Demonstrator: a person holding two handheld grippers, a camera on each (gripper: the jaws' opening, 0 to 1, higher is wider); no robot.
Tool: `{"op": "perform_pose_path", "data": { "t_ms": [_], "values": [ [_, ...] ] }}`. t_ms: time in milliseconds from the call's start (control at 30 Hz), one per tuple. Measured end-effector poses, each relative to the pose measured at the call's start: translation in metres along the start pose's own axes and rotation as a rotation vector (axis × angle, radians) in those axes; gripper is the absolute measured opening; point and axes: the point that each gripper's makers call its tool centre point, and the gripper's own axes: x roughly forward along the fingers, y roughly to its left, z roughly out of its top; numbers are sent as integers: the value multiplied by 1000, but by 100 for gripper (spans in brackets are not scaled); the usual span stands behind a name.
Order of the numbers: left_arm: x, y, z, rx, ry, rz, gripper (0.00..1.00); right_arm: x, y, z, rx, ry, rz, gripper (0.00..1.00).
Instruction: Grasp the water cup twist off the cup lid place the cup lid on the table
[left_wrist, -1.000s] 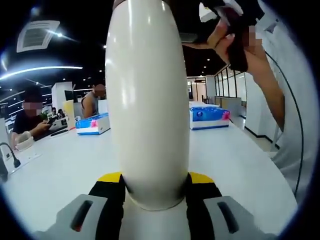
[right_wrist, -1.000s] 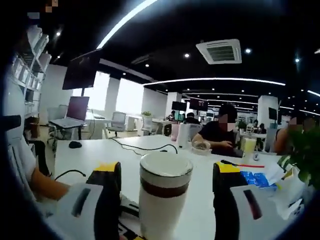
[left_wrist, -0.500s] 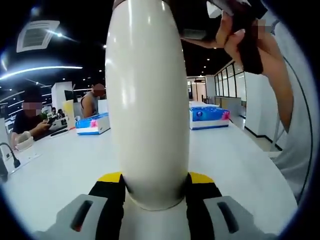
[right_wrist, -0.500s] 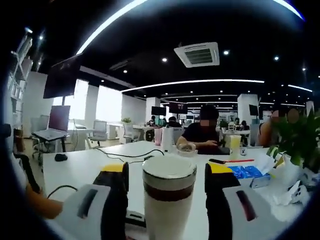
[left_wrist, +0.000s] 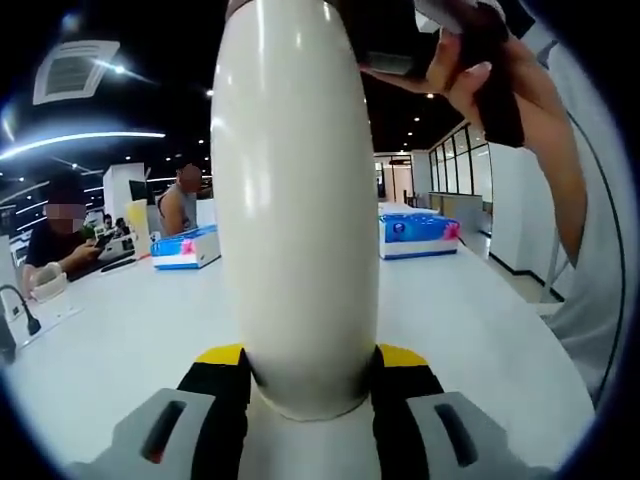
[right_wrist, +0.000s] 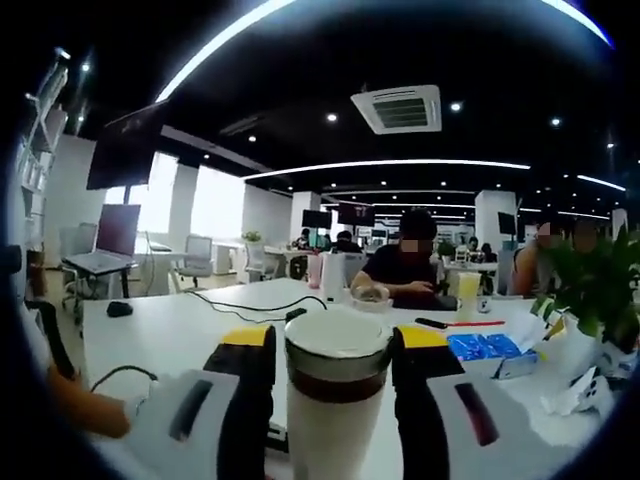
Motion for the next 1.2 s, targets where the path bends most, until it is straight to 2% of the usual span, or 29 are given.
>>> {"op": "perform_pose_path", "data": {
  "t_ms": [233,367,1200],
  "values": [
    [0,0,0,0,0,-1,49,-1,-1,0,5,-4,-2,45],
    [-1,0,0,-2,0,-1,49,0,0,0,-12,-13,21,44],
    [-2,-1,1,-10,-1,-1,49,2,2,2,-3,-12,258,44]
  ]
}}
